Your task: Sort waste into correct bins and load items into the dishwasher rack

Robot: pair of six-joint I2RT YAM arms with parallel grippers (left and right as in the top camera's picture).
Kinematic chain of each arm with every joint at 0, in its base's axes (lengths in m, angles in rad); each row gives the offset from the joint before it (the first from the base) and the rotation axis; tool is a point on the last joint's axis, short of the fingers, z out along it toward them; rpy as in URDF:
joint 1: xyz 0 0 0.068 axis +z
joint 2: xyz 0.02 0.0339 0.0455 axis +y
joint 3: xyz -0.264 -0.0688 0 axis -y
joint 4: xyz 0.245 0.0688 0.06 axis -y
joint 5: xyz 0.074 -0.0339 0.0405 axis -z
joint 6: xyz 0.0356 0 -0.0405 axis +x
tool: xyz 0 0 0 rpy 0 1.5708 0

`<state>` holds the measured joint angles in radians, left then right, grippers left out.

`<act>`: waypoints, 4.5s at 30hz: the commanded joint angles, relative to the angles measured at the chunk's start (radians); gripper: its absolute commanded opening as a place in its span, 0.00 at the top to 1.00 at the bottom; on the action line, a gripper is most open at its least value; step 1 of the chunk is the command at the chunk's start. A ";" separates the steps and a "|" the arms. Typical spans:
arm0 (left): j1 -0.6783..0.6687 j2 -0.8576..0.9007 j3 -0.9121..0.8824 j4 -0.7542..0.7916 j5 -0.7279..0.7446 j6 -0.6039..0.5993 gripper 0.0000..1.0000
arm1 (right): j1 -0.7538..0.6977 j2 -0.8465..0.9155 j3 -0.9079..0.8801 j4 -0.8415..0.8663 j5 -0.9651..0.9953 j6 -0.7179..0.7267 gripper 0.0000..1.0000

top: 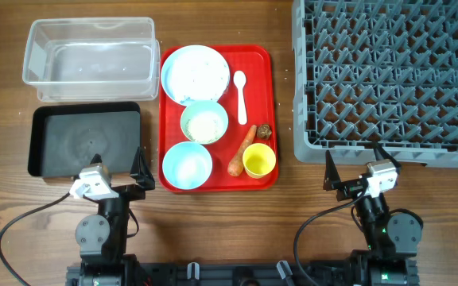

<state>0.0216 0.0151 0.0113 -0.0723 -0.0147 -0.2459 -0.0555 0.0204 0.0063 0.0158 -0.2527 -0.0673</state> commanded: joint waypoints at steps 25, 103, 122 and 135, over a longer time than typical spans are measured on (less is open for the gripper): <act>0.004 0.001 -0.006 0.002 -0.009 -0.005 0.00 | 0.004 -0.003 -0.001 0.005 0.012 0.014 0.01; -0.613 1.867 1.330 -0.549 -0.077 0.050 0.51 | 0.004 1.261 1.229 -0.661 -0.364 0.096 0.08; -0.613 1.906 1.329 -0.650 -0.091 -0.049 0.69 | 0.004 1.306 1.229 -0.672 -0.365 0.094 0.10; -0.613 1.954 1.328 -0.657 -0.080 -0.027 0.72 | 0.004 1.310 1.229 -0.706 -0.364 0.089 0.10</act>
<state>-0.5930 1.9583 1.3327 -0.7292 -0.0929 -0.2871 -0.0547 1.3136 1.2163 -0.6834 -0.6270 0.0261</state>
